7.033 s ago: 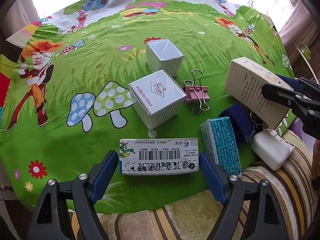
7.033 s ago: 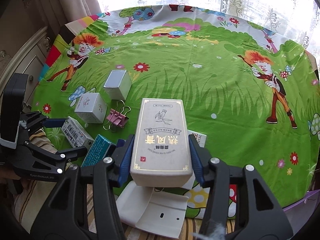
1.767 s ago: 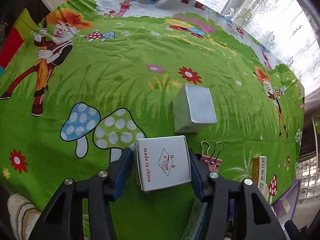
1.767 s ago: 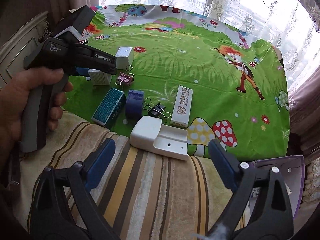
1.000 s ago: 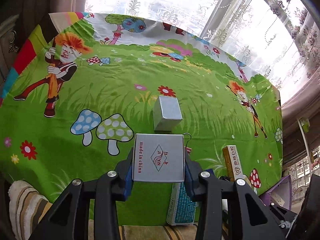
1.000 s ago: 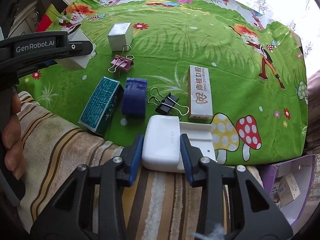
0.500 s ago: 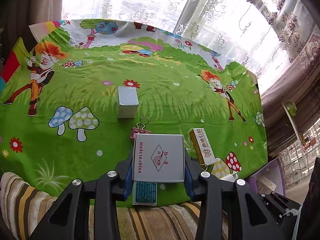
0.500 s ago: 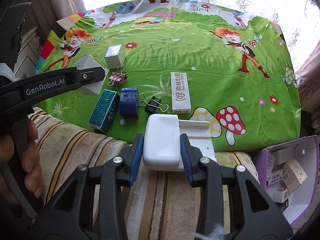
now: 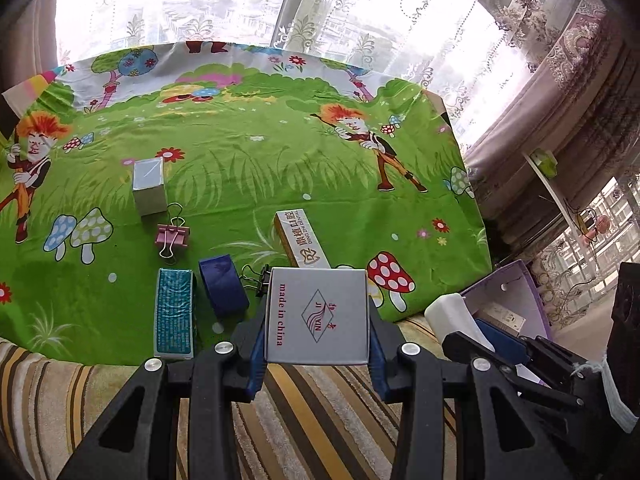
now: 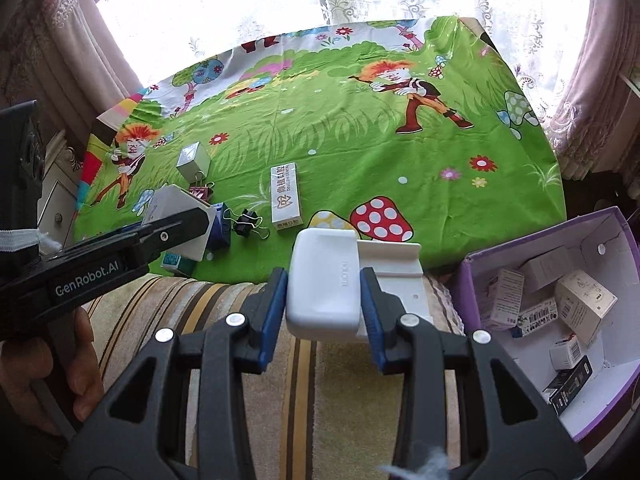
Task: Organize rigid objects
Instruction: 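Carry both held items over the open purple-rimmed box, then open the right tool to drop the plastic holder while left tool drops white box, then move both tools back over the remaining items on the bed, then grasp the teal printed box with the left tool, then grasp the black binder clip with right tool while left tool holds teal box, then carry the teal box and black binder clip toward the purple-rimmed box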
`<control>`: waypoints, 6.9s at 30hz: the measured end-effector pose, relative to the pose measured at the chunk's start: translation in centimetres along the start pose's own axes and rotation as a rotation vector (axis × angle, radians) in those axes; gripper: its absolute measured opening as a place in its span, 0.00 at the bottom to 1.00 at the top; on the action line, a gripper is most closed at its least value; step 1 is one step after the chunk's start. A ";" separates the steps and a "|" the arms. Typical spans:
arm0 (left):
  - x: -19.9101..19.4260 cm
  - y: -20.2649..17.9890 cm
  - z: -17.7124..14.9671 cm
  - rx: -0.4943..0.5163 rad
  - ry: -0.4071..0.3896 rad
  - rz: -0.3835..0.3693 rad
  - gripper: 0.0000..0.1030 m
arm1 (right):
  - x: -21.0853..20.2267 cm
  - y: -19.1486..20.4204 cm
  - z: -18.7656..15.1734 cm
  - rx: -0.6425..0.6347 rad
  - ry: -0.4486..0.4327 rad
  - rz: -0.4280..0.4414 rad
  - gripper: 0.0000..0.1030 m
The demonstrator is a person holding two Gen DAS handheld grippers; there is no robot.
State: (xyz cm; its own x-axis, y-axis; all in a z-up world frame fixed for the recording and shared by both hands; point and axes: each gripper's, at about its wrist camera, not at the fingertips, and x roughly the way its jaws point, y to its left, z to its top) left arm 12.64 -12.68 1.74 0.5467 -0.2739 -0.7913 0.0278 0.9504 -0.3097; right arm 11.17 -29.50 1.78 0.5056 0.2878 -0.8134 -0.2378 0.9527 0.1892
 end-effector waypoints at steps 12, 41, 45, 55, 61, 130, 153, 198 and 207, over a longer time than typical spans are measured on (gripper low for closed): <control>2.2 -9.4 -1.5 0.182 0.111 -0.083 0.41 | -3.6 -8.6 -1.1 0.154 -0.080 -0.036 0.40; 7.3 -23.6 -7.0 0.544 0.322 -0.250 0.46 | -3.6 -23.5 -9.0 0.454 -0.008 -0.221 0.40; 7.2 -23.4 -7.0 0.535 0.322 -0.259 0.58 | -3.4 -24.0 -9.2 0.477 0.004 -0.212 0.49; 6.2 -21.8 -6.2 0.501 0.280 -0.235 0.62 | -4.1 -22.4 -8.4 0.424 -0.031 -0.205 0.58; 5.1 -18.8 -5.2 0.442 0.248 -0.194 0.62 | -4.6 -21.0 -7.5 0.387 -0.049 -0.155 0.59; 4.4 12.1 0.1 -0.073 0.221 0.128 0.34 | 5.6 8.5 1.6 -0.656 0.105 0.045 0.66; 2.9 14.0 -0.4 -0.191 0.158 0.081 0.34 | 14.2 13.2 3.7 -1.041 0.256 0.076 0.55; 1.8 -0.5 -0.9 0.021 0.138 -0.062 0.34 | 0.8 0.3 0.9 -0.353 -0.037 -0.048 0.31; 3.2 -6.0 -1.5 0.111 0.188 -0.107 0.34 | -2.4 -6.1 -1.0 -0.179 -0.073 -0.069 0.31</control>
State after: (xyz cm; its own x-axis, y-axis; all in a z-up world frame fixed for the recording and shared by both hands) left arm 13.02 -19.45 0.25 0.3703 -0.3863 -0.8448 0.1741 0.9222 -0.3454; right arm 10.54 -36.11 2.05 0.5831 0.2355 -0.7776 -0.3415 0.9395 0.0284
